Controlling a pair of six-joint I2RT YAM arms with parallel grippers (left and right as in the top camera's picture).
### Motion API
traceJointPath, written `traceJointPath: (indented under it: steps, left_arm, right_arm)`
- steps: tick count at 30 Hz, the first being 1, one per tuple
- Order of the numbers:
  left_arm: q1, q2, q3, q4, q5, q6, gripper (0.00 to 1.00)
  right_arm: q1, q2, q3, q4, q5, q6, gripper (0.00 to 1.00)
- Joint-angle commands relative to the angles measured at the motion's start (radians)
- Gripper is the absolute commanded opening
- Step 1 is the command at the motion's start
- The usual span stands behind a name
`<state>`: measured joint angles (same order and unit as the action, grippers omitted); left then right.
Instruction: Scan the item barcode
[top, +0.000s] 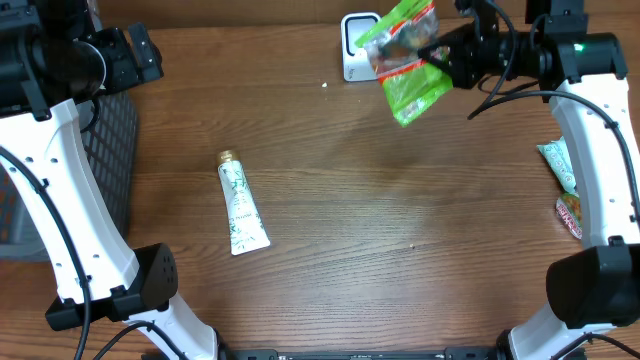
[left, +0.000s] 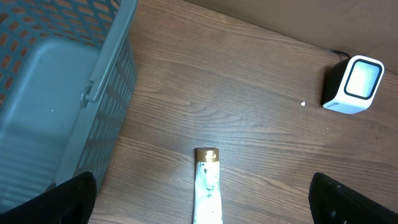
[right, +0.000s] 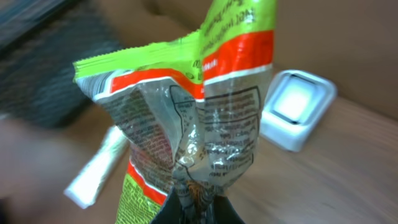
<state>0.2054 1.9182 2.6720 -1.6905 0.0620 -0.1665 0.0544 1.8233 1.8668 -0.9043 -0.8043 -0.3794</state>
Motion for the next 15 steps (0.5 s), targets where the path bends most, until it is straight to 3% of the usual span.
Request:
traceJointPath:
  steps: [1, 6, 11, 15]
  left_arm:
    - [0.002, 0.000, 0.000, 0.001, -0.011, -0.013, 1.00]
    - [0.002, 0.000, 0.000, 0.001, -0.011, -0.014, 1.00]
    - [0.002, 0.000, 0.000, 0.001, -0.011, -0.013, 1.00]
    - [0.002, 0.000, 0.000, 0.001, -0.011, -0.013, 1.00]
  right_arm:
    - [0.089, -0.053, 0.040, 0.078, 0.454, 0.152, 0.04]
    - [0.238, -0.028, 0.035, 0.232, 1.077, 0.100, 0.04]
    - [0.338, 0.037, 0.035, 0.443, 1.482, -0.169, 0.04]
    - [0.372, 0.119, 0.035, 0.554, 1.575, -0.530, 0.04]
